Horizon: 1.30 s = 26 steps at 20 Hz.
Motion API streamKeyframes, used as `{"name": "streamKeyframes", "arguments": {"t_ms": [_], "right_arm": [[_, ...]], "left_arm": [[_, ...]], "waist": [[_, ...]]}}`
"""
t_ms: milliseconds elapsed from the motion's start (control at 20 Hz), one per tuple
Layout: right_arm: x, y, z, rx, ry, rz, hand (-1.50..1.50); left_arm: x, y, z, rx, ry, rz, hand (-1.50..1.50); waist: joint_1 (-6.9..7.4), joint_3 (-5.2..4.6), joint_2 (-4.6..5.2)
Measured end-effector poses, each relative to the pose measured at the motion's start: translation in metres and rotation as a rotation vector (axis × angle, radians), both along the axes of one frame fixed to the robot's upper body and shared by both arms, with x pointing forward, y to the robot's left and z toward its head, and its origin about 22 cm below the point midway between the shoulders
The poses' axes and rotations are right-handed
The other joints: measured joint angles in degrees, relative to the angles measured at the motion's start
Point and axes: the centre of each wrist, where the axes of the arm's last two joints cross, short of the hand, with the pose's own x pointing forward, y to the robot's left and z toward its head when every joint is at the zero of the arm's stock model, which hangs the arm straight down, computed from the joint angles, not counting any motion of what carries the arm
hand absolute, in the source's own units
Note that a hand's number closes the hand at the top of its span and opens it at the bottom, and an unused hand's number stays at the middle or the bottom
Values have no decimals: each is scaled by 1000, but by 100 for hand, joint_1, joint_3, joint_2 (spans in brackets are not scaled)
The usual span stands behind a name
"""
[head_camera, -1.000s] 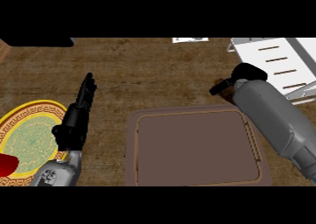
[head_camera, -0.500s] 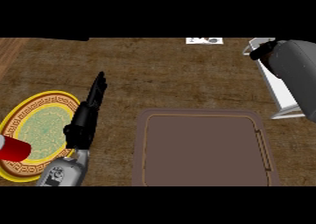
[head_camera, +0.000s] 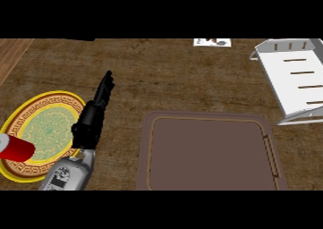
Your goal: Pick the sweet potato from the tray and place it in the tiered basket
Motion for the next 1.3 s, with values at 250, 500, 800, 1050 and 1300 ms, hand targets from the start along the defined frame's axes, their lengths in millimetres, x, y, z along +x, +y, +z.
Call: {"name": "streamKeyframes", "arguments": {"t_ms": [250, 500, 800, 1050, 1300], "right_arm": [[-4, -2, 45, -36, -114, -17, 150], [-8, -8, 61, -49, -189, -30, 150], [-13, -27, 66, -88, -219, -71, 150], [-16, -47, 56, -111, -199, -113, 150], [-18, -60, 42, -120, -158, -141, 150]], "left_arm": [[2, 0, 0, -1, 3, 4, 0], [4, -1, 2, -3, -5, 8, 0], [3, 1, 1, -8, -7, 17, 0], [2, 1, 2, -8, -10, 20, 0], [0, 8, -1, -4, -4, 37, 0]], "waist": [[-42, 13, 30], [-67, 24, 67], [-105, 31, 72], [-140, 39, 69], [-202, 43, 40]]}}
